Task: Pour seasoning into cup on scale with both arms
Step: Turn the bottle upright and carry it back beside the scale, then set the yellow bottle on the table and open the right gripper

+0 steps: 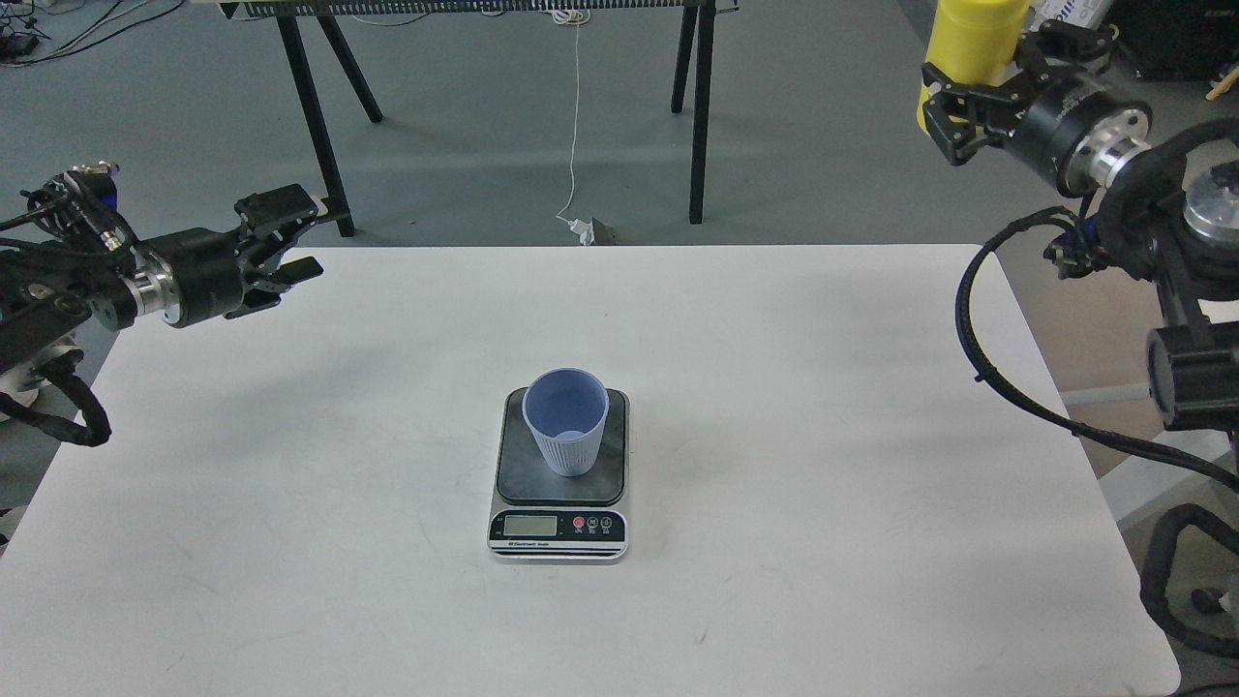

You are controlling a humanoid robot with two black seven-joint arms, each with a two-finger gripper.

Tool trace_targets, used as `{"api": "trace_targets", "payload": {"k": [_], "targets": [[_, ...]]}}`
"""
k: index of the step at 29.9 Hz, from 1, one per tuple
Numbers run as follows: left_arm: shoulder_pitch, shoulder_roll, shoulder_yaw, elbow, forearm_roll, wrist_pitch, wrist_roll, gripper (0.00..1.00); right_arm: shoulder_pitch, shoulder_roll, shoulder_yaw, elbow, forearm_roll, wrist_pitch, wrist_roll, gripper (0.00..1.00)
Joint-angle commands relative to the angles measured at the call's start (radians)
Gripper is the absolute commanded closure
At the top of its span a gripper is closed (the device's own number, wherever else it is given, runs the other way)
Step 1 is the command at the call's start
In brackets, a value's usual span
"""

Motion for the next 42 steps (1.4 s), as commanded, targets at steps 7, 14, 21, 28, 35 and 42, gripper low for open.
{"api": "trace_targets", "payload": {"k": [7,14,21,28,35,42], "targets": [[0.002,-0.008,0.001,0.0,0.001,0.0,0.0,0.0,-0.378,-0.022,-0.058,0.034,0.123,0.21,0.0,0.97],[0.002,-0.006,0.003,0.0,0.002,0.0,0.0,0.0,-0.493,-0.013,-0.172,0.031,0.123,0.357,0.0,0.97],[0.002,0.0,0.006,0.0,0.002,0.0,0.0,0.0,-0.505,0.027,-0.19,0.022,0.115,0.365,0.0,0.93],[0.002,-0.005,0.006,0.0,0.002,0.0,0.0,0.0,-0.499,0.05,-0.216,0.0,0.114,0.366,0.0,0.85],[0.002,-0.006,0.006,0.0,0.004,0.0,0.0,0.0,-0.496,0.071,-0.239,0.0,0.114,0.366,0.0,0.78],[0.002,-0.008,0.007,0.0,0.004,0.0,0.0,0.0,-0.493,0.079,-0.241,-0.023,0.065,0.365,0.0,0.64]]}}
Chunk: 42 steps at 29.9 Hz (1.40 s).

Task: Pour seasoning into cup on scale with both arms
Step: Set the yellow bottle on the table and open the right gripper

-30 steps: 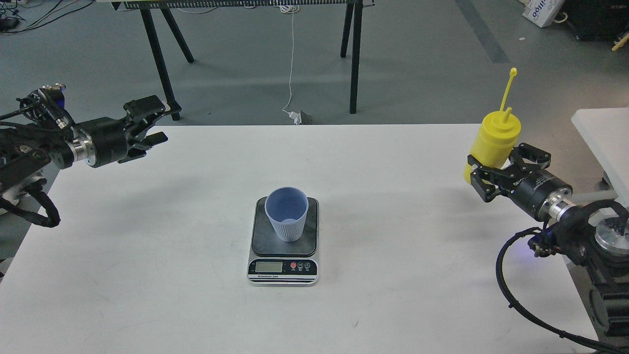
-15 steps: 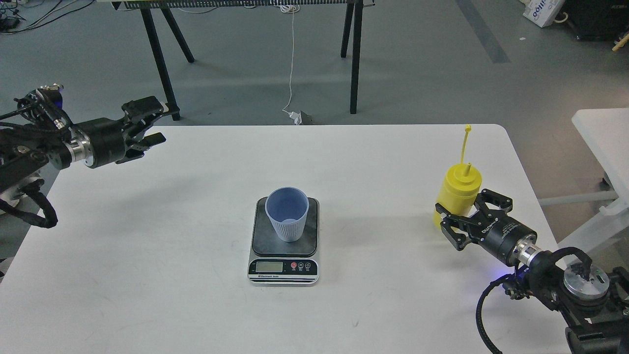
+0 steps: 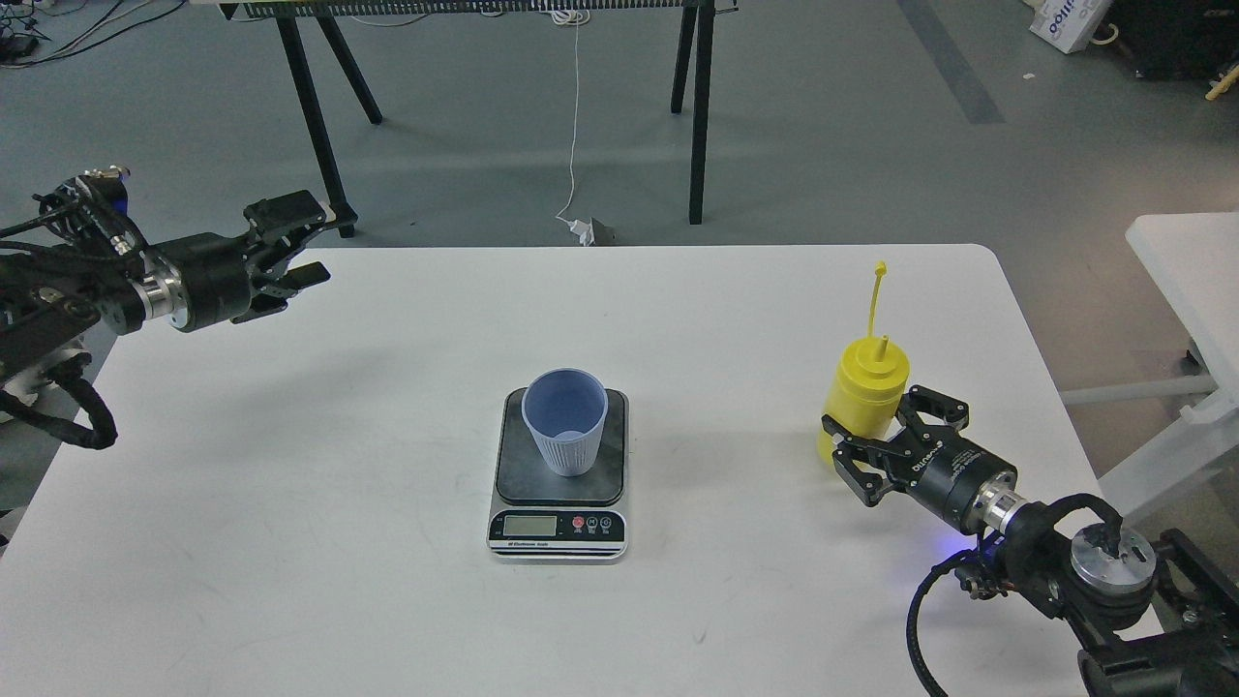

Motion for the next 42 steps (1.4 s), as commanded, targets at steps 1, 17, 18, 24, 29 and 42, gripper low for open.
{"api": "trace_targets", "payload": {"k": [1,17,18,24,29,42], "targets": [[0.0,-0.002,-0.001,0.0,0.0,0.0,0.0,0.0,0.001,0.004,0.0,-0.021,-0.031,-0.002,0.0,0.63],[-0.002,-0.003,-0.001,0.0,0.0,0.0,0.0,0.0,-0.001,0.01,-0.005,-0.021,-0.031,0.018,0.0,0.25],[-0.002,-0.003,-0.001,0.0,0.0,0.0,0.0,0.0,-0.002,0.01,-0.005,-0.023,-0.031,0.023,0.0,0.16],[-0.002,-0.003,-0.001,0.0,0.0,0.0,0.0,0.0,-0.013,0.01,-0.005,-0.02,-0.028,0.052,0.0,0.01],[-0.002,0.0,0.0,0.0,0.0,0.0,0.0,0.0,-0.036,-0.002,0.015,0.002,-0.023,0.074,0.0,0.01],[0.0,-0.002,-0.001,0.011,0.0,0.0,0.0,0.0,-0.171,-0.123,0.017,0.192,-0.019,0.074,0.0,0.01]]}}
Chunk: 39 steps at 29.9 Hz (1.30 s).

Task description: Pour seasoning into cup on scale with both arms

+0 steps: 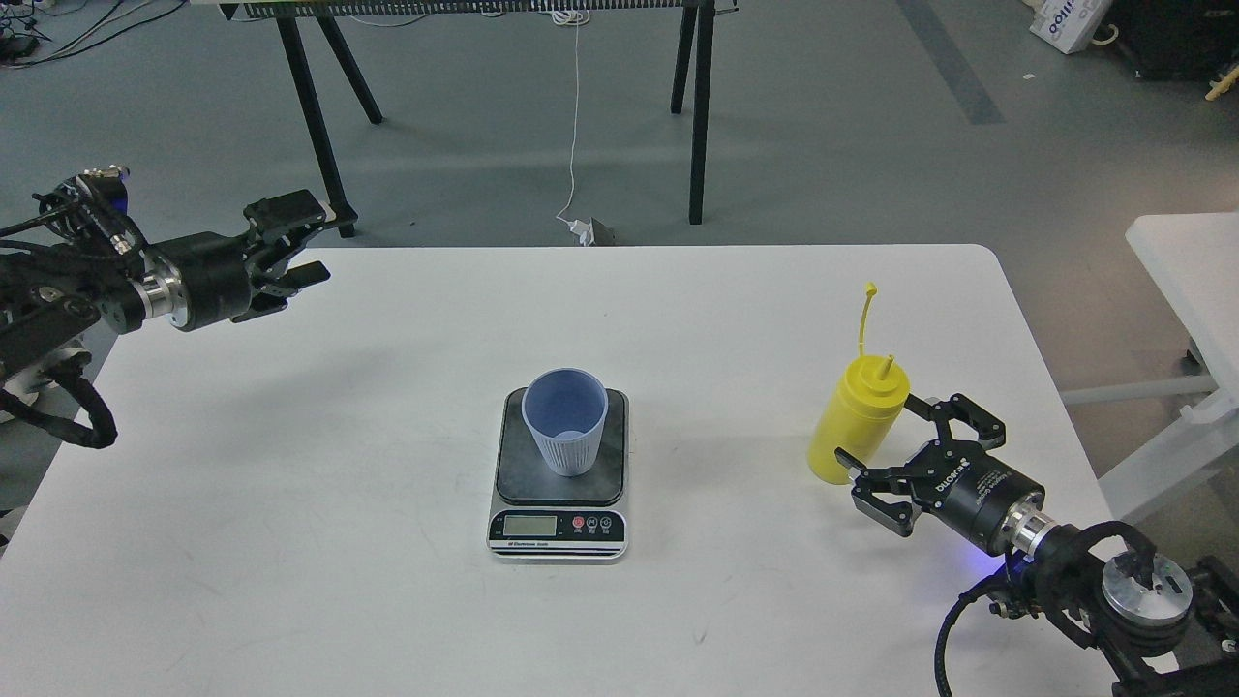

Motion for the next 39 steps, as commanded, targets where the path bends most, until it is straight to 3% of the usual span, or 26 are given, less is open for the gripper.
{"api": "trace_targets", "payload": {"k": [1,5,8,15,18,24,39], "targets": [[0.0,-0.002,-0.002,0.013,-0.001,0.0,0.0,0.0,-0.073,-0.048,0.0,0.104,0.0,-0.001,0.0,0.01],[0.002,-0.003,-0.011,0.016,-0.015,0.0,0.0,0.0,-0.145,-0.149,0.038,0.247,0.002,-0.004,0.0,0.01],[0.005,-0.005,-0.014,0.01,-0.026,0.0,0.0,0.0,-0.145,-0.185,0.107,0.272,0.003,-0.002,0.0,0.01],[0.012,-0.003,-0.04,0.005,-0.117,0.0,0.0,0.0,0.075,-0.18,0.21,0.261,-0.001,-0.009,0.0,0.01],[0.012,0.001,-0.058,0.01,-0.165,0.0,0.0,0.0,0.203,-0.166,0.199,0.181,-0.009,-0.012,0.0,0.01],[0.017,0.008,-0.06,0.011,-0.207,0.0,0.0,0.0,0.43,-0.011,0.141,-0.064,-0.033,-0.004,0.0,0.01],[0.012,0.008,-0.083,0.003,-0.276,0.0,0.0,0.0,0.45,0.055,0.139,-0.155,-0.05,-0.009,0.0,0.01]]}}
